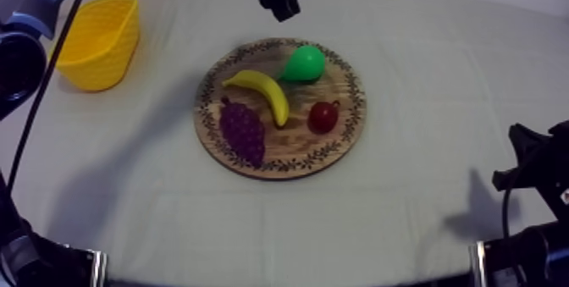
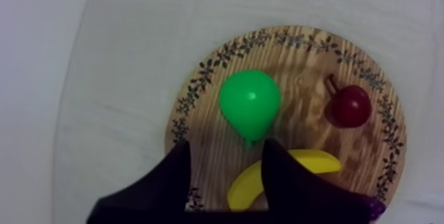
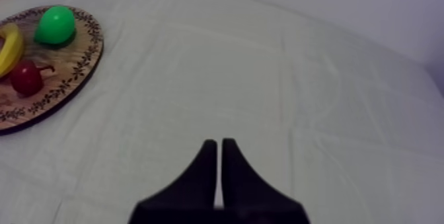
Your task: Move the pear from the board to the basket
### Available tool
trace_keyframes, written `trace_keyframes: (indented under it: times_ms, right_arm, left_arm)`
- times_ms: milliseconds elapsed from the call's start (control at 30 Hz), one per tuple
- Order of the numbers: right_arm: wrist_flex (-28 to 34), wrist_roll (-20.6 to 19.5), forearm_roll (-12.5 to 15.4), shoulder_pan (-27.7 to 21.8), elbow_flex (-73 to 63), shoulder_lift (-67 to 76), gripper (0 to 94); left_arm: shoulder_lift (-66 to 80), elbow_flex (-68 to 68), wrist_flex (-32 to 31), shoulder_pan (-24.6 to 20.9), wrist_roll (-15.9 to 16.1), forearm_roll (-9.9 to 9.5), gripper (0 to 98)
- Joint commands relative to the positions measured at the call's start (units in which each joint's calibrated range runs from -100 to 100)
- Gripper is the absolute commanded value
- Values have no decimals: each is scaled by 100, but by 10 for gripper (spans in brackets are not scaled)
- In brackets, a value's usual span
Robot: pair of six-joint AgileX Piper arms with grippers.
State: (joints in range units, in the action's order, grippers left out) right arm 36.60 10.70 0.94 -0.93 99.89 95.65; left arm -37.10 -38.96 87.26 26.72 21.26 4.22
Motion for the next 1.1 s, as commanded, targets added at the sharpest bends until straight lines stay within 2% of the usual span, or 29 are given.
trace_keyframes:
  times_ms: [0,167,267,500,667,1067]
  right_arm:
    - [1,-3,1,1,0,2,4]
    - [1,-3,1,1,0,2,4]
    - [1,-3,1,1,0,2,4]
    - [1,-3,1,1,0,2,4]
    - [1,-3,1,1,0,2,4]
    - [1,0,1,1,0,2,4]
  left_arm:
    - [16,3,93,-3,-75,-9,547]
    - [77,34,285,-2,-169,-30,657]
    - [90,42,345,1,-188,-34,686]
    - [-111,30,373,7,-188,-13,706]
    - [-560,-175,375,9,-186,70,716]
    - [-2096,-1536,647,83,-278,257,732]
